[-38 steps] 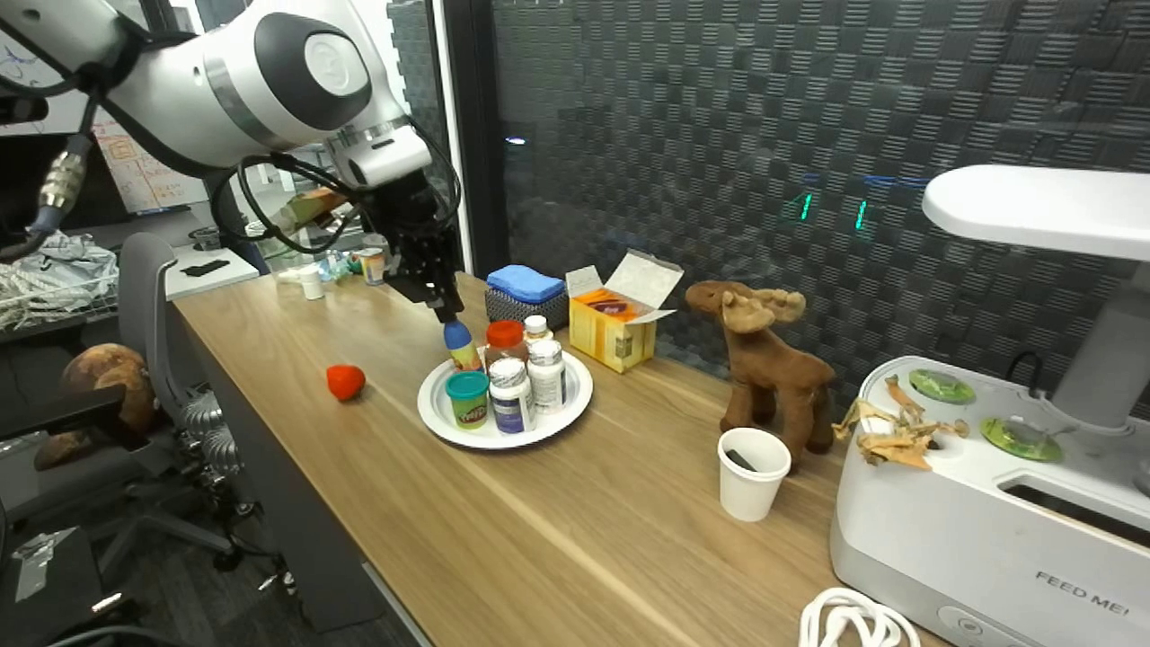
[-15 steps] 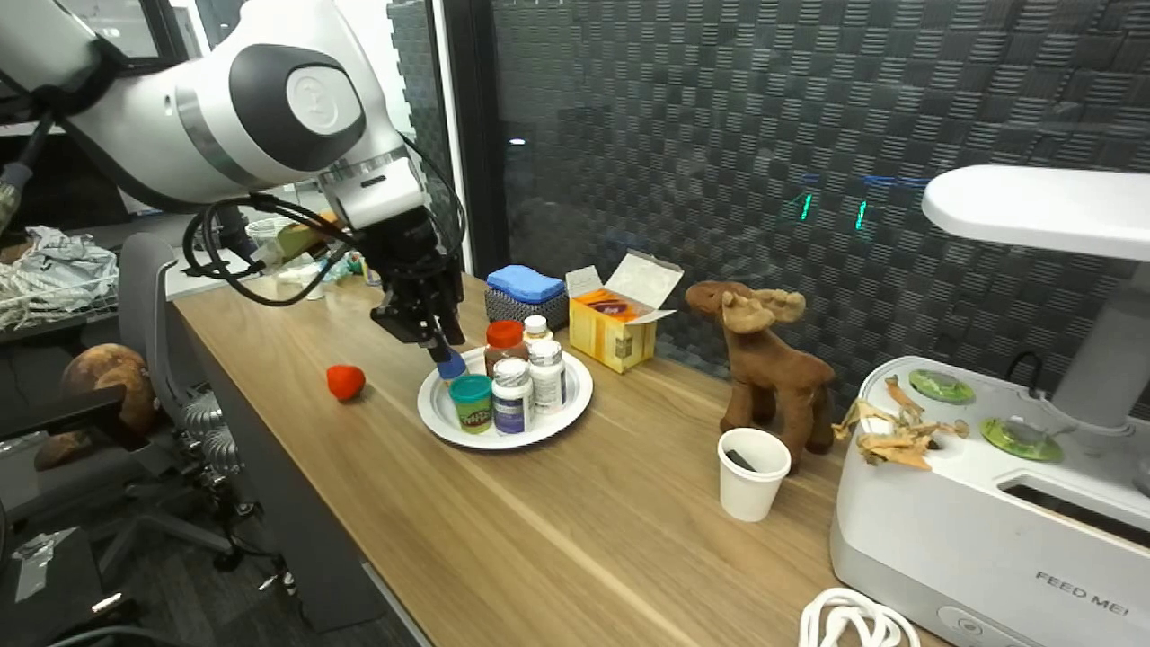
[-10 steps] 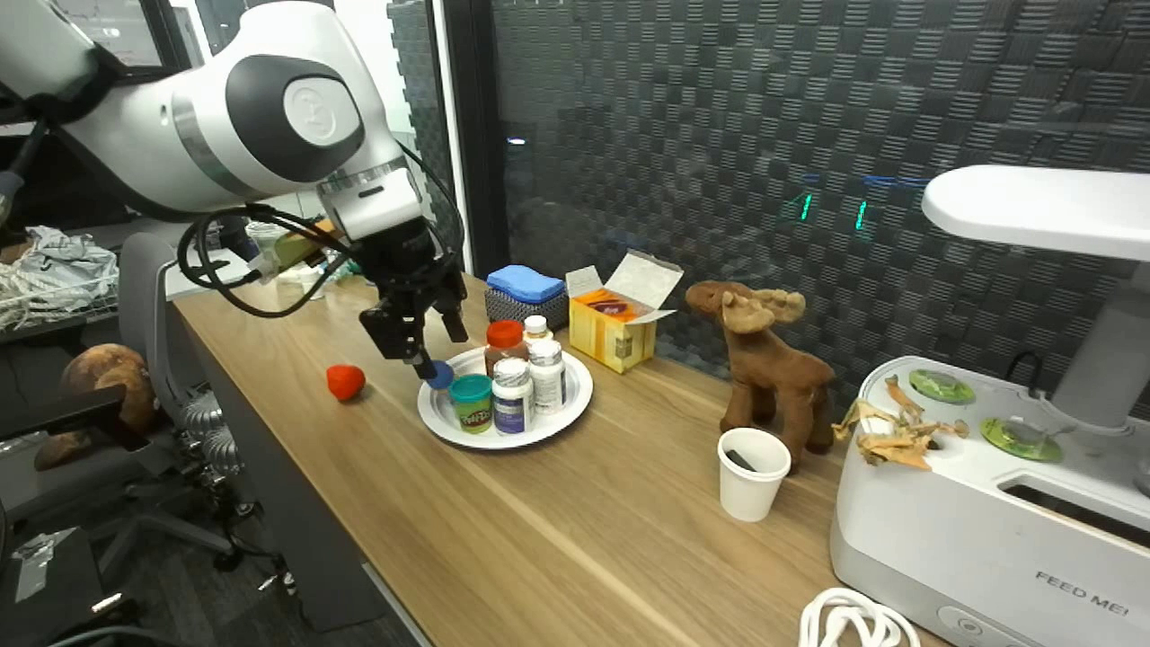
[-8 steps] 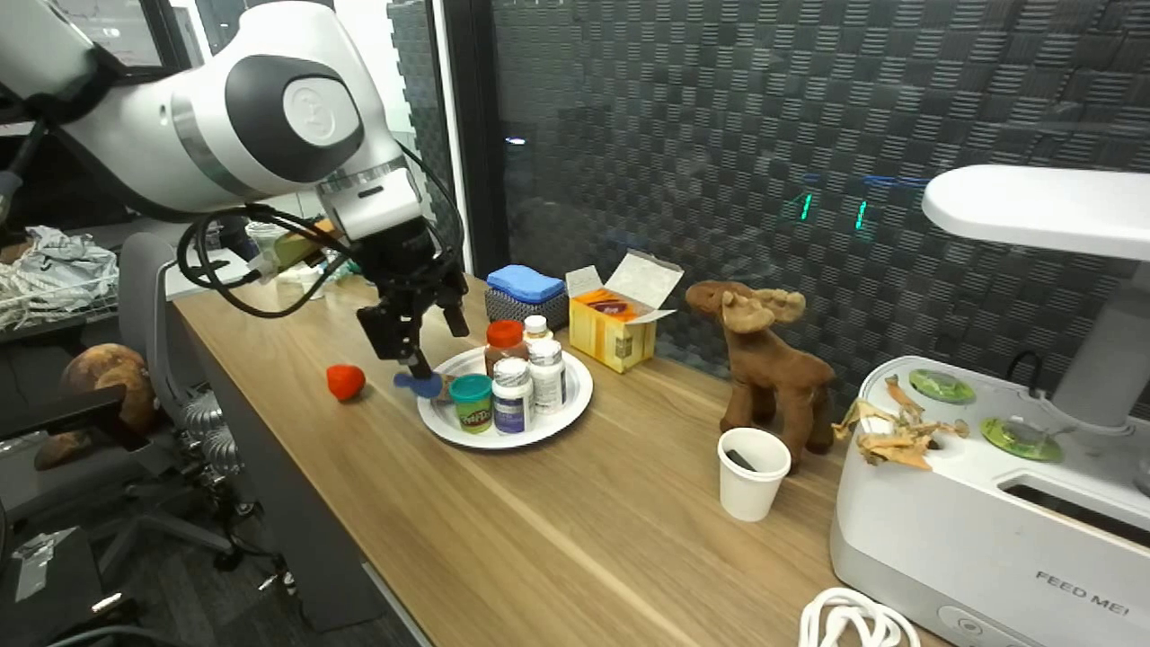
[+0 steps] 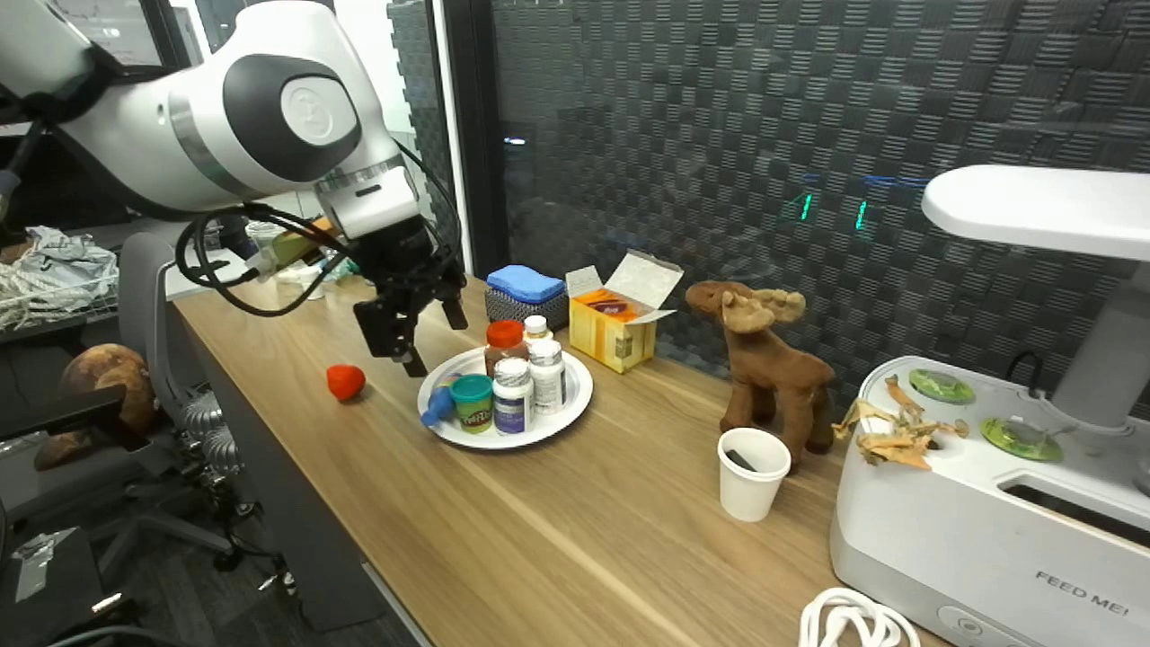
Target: Pick up all the objects surrounding the white plate and arrange them on the plate
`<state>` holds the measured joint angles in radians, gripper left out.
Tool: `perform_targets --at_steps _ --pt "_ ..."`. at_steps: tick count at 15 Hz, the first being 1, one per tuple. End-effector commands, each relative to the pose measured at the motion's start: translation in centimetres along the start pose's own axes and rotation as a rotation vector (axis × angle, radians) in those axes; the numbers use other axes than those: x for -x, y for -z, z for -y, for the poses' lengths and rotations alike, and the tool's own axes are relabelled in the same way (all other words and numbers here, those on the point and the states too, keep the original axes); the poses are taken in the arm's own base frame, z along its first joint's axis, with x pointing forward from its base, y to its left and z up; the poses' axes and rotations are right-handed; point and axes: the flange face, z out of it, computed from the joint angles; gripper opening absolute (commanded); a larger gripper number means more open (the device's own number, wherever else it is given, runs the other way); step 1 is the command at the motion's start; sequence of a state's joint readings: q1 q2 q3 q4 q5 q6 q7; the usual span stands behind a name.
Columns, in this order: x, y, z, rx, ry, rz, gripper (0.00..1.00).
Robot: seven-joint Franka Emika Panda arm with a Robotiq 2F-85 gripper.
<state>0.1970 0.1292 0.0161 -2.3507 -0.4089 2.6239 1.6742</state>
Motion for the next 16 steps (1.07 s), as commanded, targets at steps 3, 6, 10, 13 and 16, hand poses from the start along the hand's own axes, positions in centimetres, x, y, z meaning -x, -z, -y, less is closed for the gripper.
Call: perform_targets --at_steps 3,6,10,13,16 --pt "0.4 1.1 0.1 -0.030 0.001 0.008 1.00" --pt "0.7 1.4 0.1 -0.032 0.010 0.005 1.00" --pt "3.2 2.2 1.0 -0.048 0.093 0.024 1.00" --pt "7.7 2.6 1.5 -0.058 0.229 0.089 1.00" --pt "11.6 1.8 1.5 -0.050 0.337 0.175 1.00"
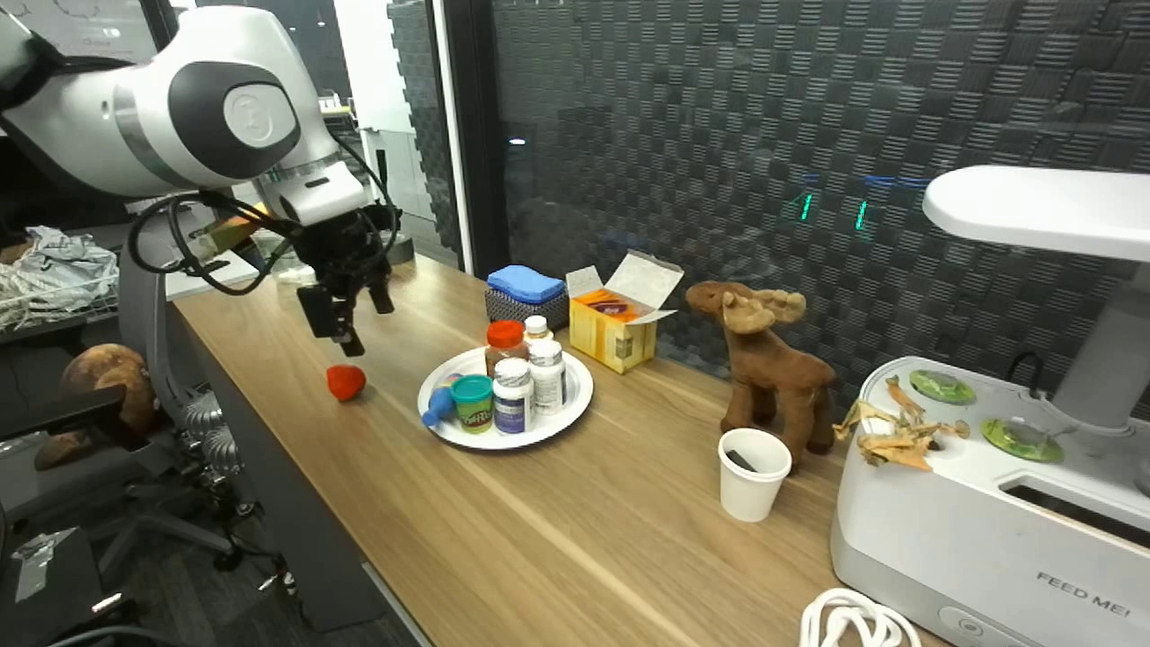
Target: Pick up all the objects surrounding the white plate and arrange them on the plate
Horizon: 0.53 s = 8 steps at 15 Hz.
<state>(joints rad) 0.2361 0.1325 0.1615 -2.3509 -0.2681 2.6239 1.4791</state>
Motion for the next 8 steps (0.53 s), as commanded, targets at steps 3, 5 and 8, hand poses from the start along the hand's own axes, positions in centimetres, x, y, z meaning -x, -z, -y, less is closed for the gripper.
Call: perform_targets --at_steps 3,5,8 --pt "4.0 -3.1 0.5 0.021 0.133 0.141 1.00" --pt "4.1 -4.6 0.3 0.030 0.166 0.159 1.00" --pt "3.6 -6.4 0.2 0.013 0.223 0.147 1.00"
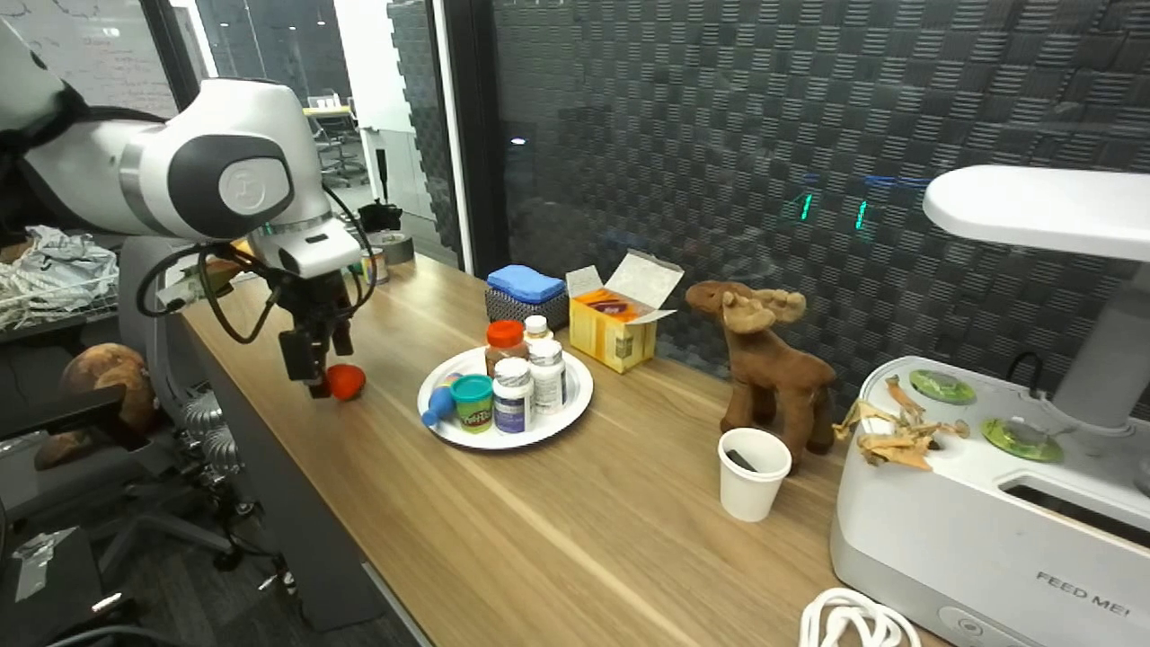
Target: Pick up all the objects surrounding the white plate and arrange them on the plate
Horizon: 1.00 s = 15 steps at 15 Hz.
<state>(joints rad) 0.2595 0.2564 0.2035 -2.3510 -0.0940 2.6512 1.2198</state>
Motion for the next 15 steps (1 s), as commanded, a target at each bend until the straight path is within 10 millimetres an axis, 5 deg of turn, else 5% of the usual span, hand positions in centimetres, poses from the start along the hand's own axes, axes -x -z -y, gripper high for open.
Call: perform_targets --at_steps 1,3,5,11,15 --pt "-0.9 -1.0 0.6 -0.045 0.060 -0.010 1.00" --pt "-1.3 -1.1 0.6 -0.066 0.077 -0.018 1.00" --pt "-1.4 -0.6 0.7 -0.091 0.087 -0.031 0.73" --pt "-1.5 1.2 0.4 -0.141 0.064 -0.039 0.27" --pt "-2.0 2.1 0.5 -0.154 0.027 -0.037 0.25"
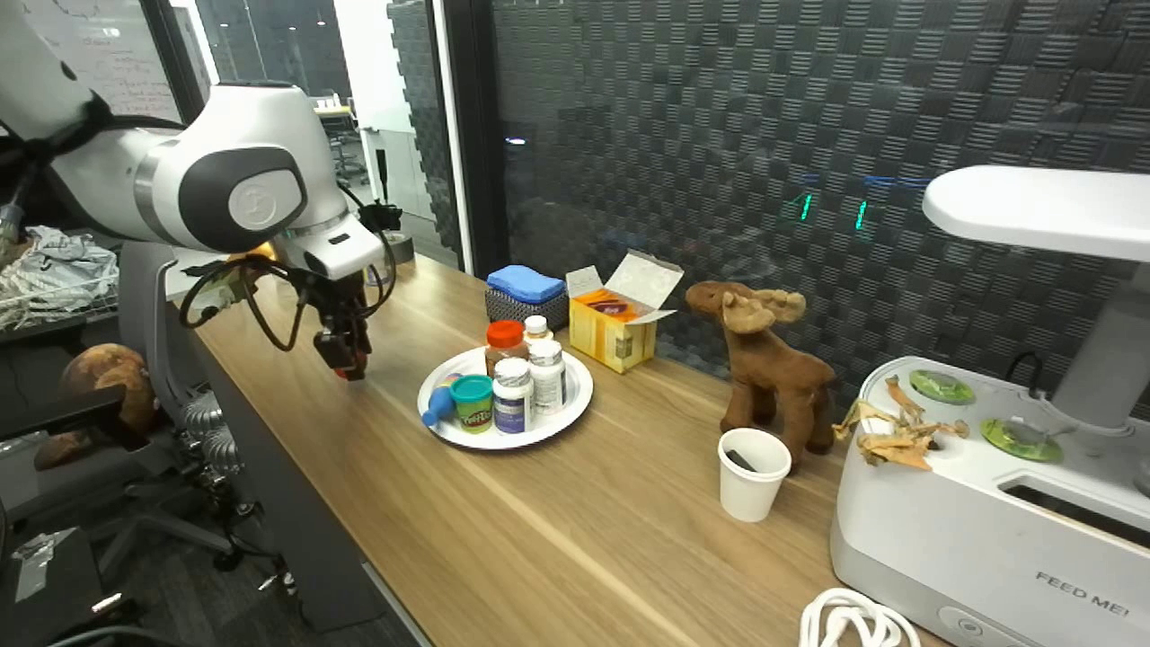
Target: Pick up all the objects surrounding the white plate and arrange them on the plate
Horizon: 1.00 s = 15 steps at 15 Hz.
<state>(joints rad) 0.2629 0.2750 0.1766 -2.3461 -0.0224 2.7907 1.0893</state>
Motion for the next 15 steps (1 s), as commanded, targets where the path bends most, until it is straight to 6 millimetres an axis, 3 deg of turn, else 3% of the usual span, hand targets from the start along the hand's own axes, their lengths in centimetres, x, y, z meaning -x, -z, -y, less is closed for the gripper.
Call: perform_targets --at_steps 1,9,14,15 --pt "-0.6 1.8 0.1 -0.029 -0.034 -0.016 0.25" --pt "-8.9 2.8 -1.1 0.019 -0.172 -0.237 0.25" --pt "-10.4 2.7 0.9 0.018 -0.171 -0.299 0.25" --pt "-10.3 2.6 1.4 0.021 -0.160 -0.310 0.54"
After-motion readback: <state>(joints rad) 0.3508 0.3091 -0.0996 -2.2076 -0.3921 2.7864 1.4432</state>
